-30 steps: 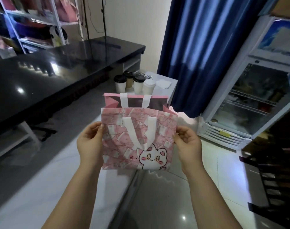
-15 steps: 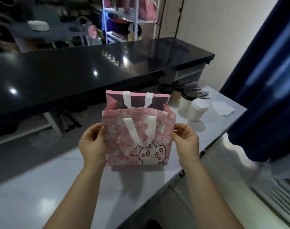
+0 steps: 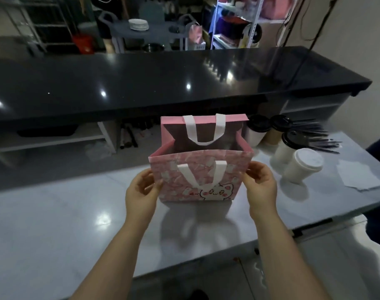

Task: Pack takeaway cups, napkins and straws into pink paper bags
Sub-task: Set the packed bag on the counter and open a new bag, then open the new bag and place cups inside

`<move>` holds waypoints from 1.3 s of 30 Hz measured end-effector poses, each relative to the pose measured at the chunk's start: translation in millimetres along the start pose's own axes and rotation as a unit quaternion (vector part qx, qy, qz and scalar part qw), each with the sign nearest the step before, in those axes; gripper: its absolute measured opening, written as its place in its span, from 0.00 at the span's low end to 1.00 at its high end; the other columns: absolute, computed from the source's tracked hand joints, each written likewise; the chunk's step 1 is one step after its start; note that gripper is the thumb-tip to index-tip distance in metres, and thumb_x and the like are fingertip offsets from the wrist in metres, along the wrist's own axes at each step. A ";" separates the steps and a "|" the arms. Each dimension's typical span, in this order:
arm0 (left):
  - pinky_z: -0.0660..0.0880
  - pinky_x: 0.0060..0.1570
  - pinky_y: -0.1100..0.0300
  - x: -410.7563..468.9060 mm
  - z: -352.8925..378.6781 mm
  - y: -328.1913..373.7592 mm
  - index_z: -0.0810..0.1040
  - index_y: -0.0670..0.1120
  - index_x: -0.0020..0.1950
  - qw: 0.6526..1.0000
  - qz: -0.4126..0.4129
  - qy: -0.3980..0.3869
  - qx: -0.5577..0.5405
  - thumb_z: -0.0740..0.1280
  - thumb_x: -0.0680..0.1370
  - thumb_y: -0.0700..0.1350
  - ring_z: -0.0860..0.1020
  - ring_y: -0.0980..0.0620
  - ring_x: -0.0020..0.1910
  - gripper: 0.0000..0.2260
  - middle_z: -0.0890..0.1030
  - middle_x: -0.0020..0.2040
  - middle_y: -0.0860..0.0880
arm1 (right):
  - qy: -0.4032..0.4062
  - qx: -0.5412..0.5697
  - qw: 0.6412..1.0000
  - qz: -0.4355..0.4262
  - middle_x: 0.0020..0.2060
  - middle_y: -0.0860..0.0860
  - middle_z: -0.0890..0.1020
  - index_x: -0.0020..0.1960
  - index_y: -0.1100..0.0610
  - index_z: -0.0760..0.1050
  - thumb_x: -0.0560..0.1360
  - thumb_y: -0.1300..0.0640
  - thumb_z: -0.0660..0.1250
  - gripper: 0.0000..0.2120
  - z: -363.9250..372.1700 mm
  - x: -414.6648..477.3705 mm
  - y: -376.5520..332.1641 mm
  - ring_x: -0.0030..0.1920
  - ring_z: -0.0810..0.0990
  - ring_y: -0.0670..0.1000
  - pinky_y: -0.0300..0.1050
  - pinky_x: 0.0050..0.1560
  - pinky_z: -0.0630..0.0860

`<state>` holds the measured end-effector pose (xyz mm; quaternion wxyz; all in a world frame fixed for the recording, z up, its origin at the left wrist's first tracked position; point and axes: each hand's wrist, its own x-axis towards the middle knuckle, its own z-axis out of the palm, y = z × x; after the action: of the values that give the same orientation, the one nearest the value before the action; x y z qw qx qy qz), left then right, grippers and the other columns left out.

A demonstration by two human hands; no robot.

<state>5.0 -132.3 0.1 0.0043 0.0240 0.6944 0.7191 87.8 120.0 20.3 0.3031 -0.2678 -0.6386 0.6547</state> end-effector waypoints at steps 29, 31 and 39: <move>0.65 0.60 0.46 -84.2 200.6 71.2 0.77 0.52 0.64 0.743 0.410 -0.225 0.479 0.66 0.76 0.58 0.70 0.44 0.65 0.19 0.77 0.63 0.48 | -0.025 -0.374 0.908 -0.188 0.55 0.35 0.72 0.61 0.45 0.75 0.74 0.57 0.71 0.18 -131.4 -26.2 -49.0 0.62 0.67 0.43 0.37 0.59 0.64; 0.63 0.61 0.46 -77.3 237.4 67.8 0.76 0.53 0.66 0.735 0.404 -0.229 0.495 0.65 0.76 0.58 0.68 0.44 0.66 0.20 0.76 0.64 0.49 | -0.035 -0.397 0.899 -0.184 0.57 0.39 0.74 0.62 0.47 0.75 0.73 0.56 0.72 0.18 -153.1 2.6 -47.8 0.63 0.66 0.45 0.40 0.61 0.65; 0.58 0.61 0.50 -45.2 343.0 28.6 0.72 0.53 0.68 0.729 0.288 -0.232 0.576 0.63 0.76 0.56 0.65 0.47 0.66 0.21 0.72 0.66 0.51 | -0.095 -0.513 0.848 -0.089 0.69 0.50 0.69 0.69 0.48 0.69 0.71 0.49 0.72 0.28 -204.5 117.1 -19.7 0.67 0.63 0.55 0.51 0.64 0.66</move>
<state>64.7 207.4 39.1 -0.0568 0.3873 0.9124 0.1196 160.9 344.4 35.8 0.1175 -0.2633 -0.9305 0.2261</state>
